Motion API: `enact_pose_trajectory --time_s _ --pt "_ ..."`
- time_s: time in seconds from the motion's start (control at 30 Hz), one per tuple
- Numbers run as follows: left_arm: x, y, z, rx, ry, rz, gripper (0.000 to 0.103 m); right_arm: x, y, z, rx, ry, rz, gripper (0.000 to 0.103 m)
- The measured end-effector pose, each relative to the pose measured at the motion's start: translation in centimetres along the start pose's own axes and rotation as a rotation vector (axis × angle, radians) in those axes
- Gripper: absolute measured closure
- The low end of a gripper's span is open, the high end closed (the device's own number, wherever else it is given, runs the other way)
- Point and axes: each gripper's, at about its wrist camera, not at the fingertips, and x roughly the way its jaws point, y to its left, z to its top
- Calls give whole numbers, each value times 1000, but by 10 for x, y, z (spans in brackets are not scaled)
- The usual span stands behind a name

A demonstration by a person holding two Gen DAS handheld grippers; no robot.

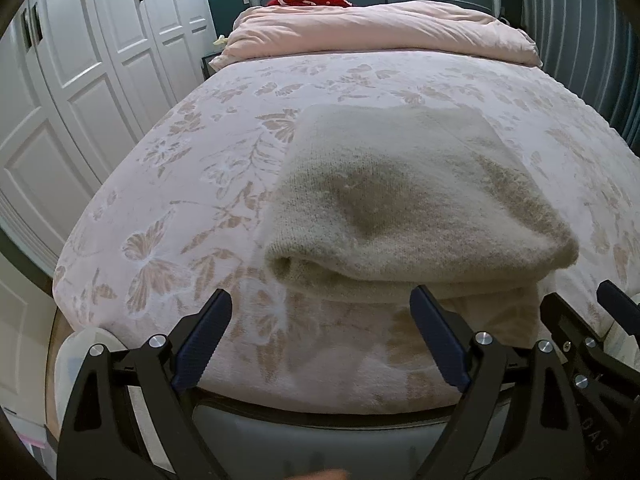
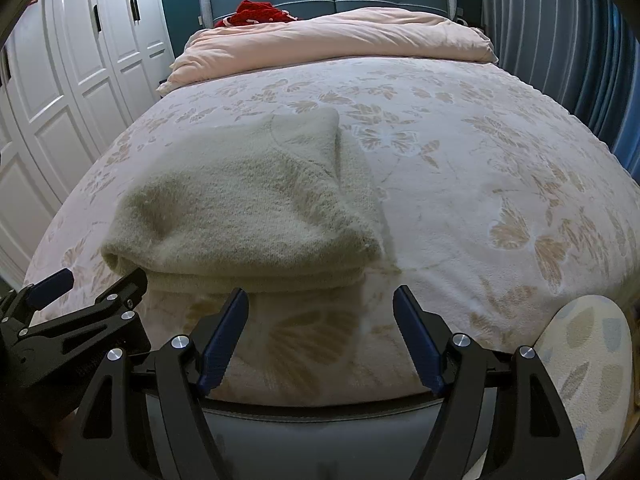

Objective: Fold small clothes

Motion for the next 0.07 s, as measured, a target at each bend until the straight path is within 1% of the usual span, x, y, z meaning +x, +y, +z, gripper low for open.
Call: enact_pose_trajectory --time_s 0.07 --pt "0 -1 0 -3 1 3 15 0 0 0 0 0 1 30"
